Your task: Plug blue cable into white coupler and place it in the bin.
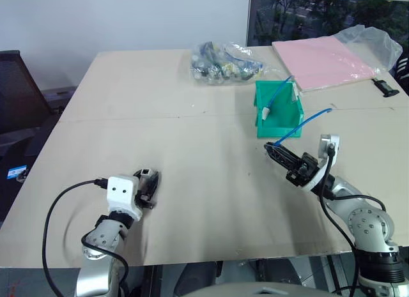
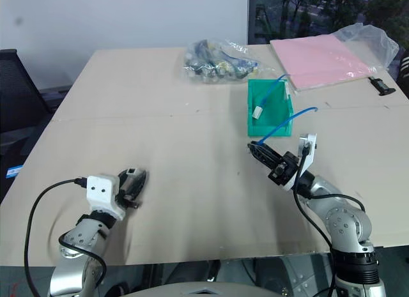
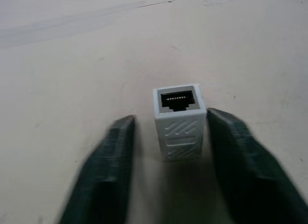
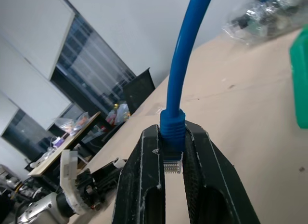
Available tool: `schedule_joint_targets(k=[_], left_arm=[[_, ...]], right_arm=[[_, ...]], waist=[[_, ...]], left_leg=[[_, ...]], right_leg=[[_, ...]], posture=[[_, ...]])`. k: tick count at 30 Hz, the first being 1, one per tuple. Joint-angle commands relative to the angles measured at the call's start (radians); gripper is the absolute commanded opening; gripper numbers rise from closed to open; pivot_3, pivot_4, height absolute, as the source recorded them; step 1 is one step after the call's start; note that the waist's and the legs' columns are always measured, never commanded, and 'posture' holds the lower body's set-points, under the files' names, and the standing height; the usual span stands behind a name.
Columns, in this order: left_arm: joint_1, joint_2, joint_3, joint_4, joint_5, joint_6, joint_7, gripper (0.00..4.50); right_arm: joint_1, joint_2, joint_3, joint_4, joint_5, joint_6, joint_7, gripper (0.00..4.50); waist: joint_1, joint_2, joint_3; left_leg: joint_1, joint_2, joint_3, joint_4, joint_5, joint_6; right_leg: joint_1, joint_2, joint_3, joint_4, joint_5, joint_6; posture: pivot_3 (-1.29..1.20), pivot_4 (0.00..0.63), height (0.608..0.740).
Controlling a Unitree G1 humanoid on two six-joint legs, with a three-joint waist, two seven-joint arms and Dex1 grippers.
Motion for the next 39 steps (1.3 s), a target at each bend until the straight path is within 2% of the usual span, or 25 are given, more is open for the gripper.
schedule_joint_targets(k=[1, 6, 10, 13, 15, 19, 23, 29, 39], left_arm=[[-0.012, -0.006, -0.007, 0.031, 0.013, -0.003, 0.024, 0.52], [-0.08, 0.005, -0.07, 0.049, -0.018, -0.007, -0.048, 0.54], [-0.246, 0.02, -0.217, 0.101, -0.14, 0.065, -0.311, 0.54], [-0.469, 0.063, -0.395, 0.281, -0.108, 0.068, -0.601, 0.54], [-0.591, 0.074, -0.471, 0.413, -0.077, 0.044, -0.72, 0.54], [-0.755, 0.053, -0.533, 0.617, -0.078, 0.01, -0.898, 0.54], [-0.931, 0.021, -0.585, 0.906, -0.011, -0.133, -1.075, 0.54], [-1.06, -0.04, -0.574, 1.138, 0.04, -0.261, -1.114, 0.54], [-1.093, -0.066, -0.552, 1.222, 0.073, -0.328, -1.129, 0.54]], right_arm=[[0.01, 0.006, -0.023, -0.059, 0.011, -0.015, -0.008, 0.0], [0.001, -0.004, -0.02, -0.06, -0.016, -0.025, -0.007, 0.0], [-0.073, -0.043, 0.017, -0.044, -0.082, -0.037, 0.049, 0.0], [-0.149, -0.111, 0.116, -0.007, -0.222, -0.088, 0.164, 0.0], [-0.184, -0.134, 0.163, 0.04, -0.288, -0.118, 0.212, 0.0], [-0.223, -0.147, 0.216, 0.125, -0.387, -0.214, 0.314, 0.0], [-0.256, -0.148, 0.231, 0.244, -0.486, -0.35, 0.398, 0.0], [-0.239, -0.129, 0.277, 0.31, -0.578, -0.452, 0.449, 0.0], [-0.229, -0.072, 0.288, 0.344, -0.62, -0.454, 0.43, 0.0]], waist=[[0.001, 0.0, 0.0], [0.004, 0.004, -0.003], [0.0, 0.004, -0.003], [-0.004, 0.004, -0.003], [-0.013, 0.002, -0.005], [-0.037, 0.002, -0.005], [-0.033, 0.001, -0.005], [-0.025, 0.001, -0.005], [-0.025, 0.001, -0.005]], left_leg=[[0.0, 0.0, 0.0, 0.0, 0.0, 0.0], [0.001, 0.0, -0.003, 0.0, 0.0, 0.0], [0.0, -0.002, -0.004, 0.002, 0.0, 0.0], [0.0, -0.004, -0.004, 0.004, 0.001, -0.001], [-0.001, -0.003, -0.006, 0.004, 0.003, -0.003], [-0.002, -0.002, -0.006, 0.003, 0.003, -0.003], [-0.004, -0.003, -0.007, 0.002, 0.003, -0.004], [-0.003, -0.005, -0.012, 0.009, 0.003, -0.003], [-0.003, -0.005, -0.014, 0.016, 0.002, -0.003]], right_leg=[[0.0, 0.0, 0.0, 0.0, 0.0, 0.0], [0.001, 0.0, -0.003, 0.0, 0.001, 0.0], [0.002, 0.001, -0.004, 0.0, 0.002, 0.001], [0.002, 0.002, -0.006, 0.0, 0.003, 0.002], [0.003, 0.003, -0.007, 0.0, 0.003, 0.002], [-0.001, 0.001, -0.012, -0.002, 0.003, 0.002], [-0.002, -0.001, -0.015, -0.002, 0.003, 0.002], [0.002, -0.001, -0.021, -0.001, 0.003, 0.001], [0.004, -0.001, -0.021, 0.0, 0.004, 0.003]], posture=[[0.0, 0.15, 0.74], [0.0, 0.15, 0.74], [0.0, 0.15, 0.74], [0.0, 0.15, 0.74], [0.0, 0.15, 0.74], [0.0, 0.15, 0.74], [0.0, 0.15, 0.74], [0.0, 0.15, 0.74], [0.0, 0.15, 0.74]])
